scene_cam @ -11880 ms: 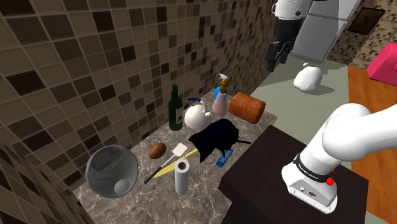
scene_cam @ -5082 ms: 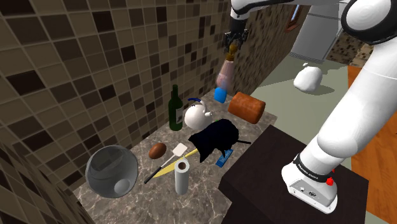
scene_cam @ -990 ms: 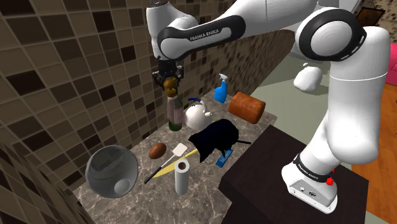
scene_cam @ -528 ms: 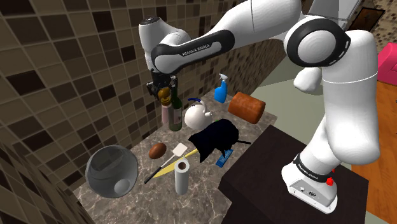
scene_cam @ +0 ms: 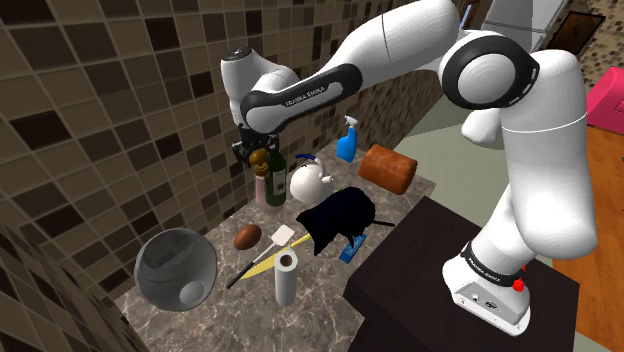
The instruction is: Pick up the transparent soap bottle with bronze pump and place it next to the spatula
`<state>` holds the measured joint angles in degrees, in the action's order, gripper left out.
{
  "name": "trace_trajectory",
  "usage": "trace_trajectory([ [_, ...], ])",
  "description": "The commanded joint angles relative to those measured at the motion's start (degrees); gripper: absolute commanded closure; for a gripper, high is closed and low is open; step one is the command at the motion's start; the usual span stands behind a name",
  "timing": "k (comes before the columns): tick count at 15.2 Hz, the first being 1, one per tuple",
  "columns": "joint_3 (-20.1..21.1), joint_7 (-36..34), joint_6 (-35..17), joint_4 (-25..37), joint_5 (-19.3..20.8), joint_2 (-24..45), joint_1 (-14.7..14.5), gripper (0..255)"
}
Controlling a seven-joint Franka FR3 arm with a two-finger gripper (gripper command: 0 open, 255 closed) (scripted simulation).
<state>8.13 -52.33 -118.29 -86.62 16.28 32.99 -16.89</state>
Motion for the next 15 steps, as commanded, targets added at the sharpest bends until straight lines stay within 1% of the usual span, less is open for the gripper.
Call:
trace_trajectory([
  [1,-0.10,-0.24,-1.11,-0.65,0.19,0.43,0.02,255],
  [8,-0.10,-0.24,-1.11,-0.65,0.19,0.43,0.02,255],
  [9,-0.10,-0.25,-1.11,-0.65,0.19,0.42,0.01,0],
  [14,-0.10,-0.24,-1.11,-0.65,0.19,0.43,0.02,0],
  [15,0.07,-0.08,0.35,0.02,-0.05,-0.37,-0.11,0],
])
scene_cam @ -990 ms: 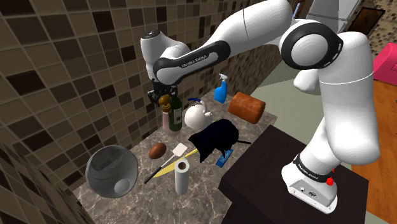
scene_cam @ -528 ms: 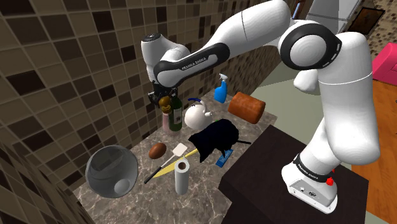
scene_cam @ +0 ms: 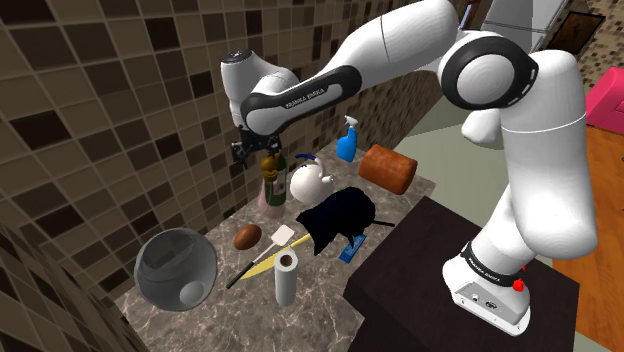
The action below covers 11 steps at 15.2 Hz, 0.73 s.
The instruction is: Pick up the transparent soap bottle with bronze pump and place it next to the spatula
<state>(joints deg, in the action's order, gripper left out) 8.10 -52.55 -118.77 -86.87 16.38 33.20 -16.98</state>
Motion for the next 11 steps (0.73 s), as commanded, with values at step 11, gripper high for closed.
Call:
trace_trajectory([
  [11,0.52,0.57,5.10,2.63,-0.76,-2.48,-0.42,0],
])
